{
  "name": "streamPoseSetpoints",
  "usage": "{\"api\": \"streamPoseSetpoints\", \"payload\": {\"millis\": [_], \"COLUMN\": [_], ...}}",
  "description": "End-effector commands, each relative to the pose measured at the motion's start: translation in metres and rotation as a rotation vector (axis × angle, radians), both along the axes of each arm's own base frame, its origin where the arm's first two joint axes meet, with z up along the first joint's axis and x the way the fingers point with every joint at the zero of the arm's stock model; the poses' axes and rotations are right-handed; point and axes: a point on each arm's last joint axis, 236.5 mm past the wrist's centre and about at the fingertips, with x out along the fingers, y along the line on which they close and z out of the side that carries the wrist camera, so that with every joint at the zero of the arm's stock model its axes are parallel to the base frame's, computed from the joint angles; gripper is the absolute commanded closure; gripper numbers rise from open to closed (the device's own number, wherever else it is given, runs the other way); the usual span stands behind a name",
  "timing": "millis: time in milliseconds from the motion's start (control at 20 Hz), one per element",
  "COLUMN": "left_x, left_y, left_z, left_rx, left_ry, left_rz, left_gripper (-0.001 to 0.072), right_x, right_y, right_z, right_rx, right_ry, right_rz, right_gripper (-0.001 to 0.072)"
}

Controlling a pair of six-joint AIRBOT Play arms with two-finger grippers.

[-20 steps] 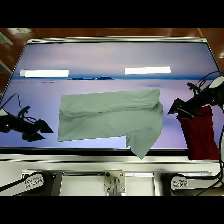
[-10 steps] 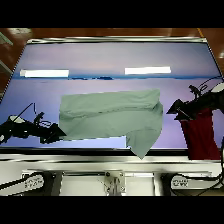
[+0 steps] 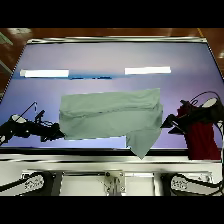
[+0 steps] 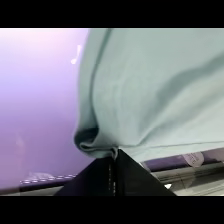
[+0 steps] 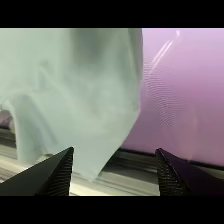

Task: Fold the shirts.

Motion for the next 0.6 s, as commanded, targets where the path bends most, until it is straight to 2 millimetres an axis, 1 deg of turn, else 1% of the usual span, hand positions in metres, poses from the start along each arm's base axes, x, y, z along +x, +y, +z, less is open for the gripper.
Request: {"api": "streamPoseSetpoints", "payload": {"millis": [0, 100, 200, 250, 300, 350, 400, 450, 500, 550], "left_x": [0.003, 0.004, 0.003, 0.003, 0.004, 0.004, 0.006, 0.012, 0.022, 0.038], "left_y": [0.0, -0.001, -0.001, -0.001, -0.001, -0.001, 0.0, 0.002, 0.006, 0.012], "left_z": [0.01, 0.014, 0.015, 0.015, 0.015, 0.015, 0.016, 0.021, 0.029, 0.041], "left_rx": [0.005, 0.005, 0.002, 0.003, 0.005, 0.006, 0.009, 0.017, 0.035, 0.064], "left_ry": [-0.041, -0.048, -0.048, -0.049, -0.051, -0.053, -0.066, -0.097, -0.144, -0.211], "left_rz": [-0.013, -0.011, -0.015, -0.015, -0.014, -0.014, -0.027, -0.046, -0.058, -0.063], "left_gripper": [0.0671, 0.0671, 0.0671, 0.0671, 0.0671, 0.0671, 0.0671, 0.0672, 0.0672, 0.0673], "right_x": [-0.009, -0.015, -0.012, -0.01, -0.009, -0.008, -0.007, -0.002, 0.008, 0.023], "right_y": [0.028, 0.042, 0.047, 0.05, 0.052, 0.054, 0.058, 0.061, 0.064, 0.063], "right_z": [-0.026, -0.041, -0.048, -0.049, -0.05, -0.049, -0.044, -0.035, -0.022, -0.005], "right_rx": [0.039, 0.017, -0.019, -0.027, -0.03, -0.023, 0.0, 0.023, 0.036, 0.035], "right_ry": [-0.027, -0.034, -0.044, -0.051, -0.052, -0.053, -0.058, -0.092, -0.153, -0.226], "right_rz": [-0.08, -0.056, -0.061, -0.064, -0.065, -0.067, -0.069, -0.049, -0.019, -0.006], "right_gripper": [0.0074, 0.0074, 0.0078, 0.016, 0.0323, 0.053, 0.0641, 0.0646, 0.0648, 0.0649]}}
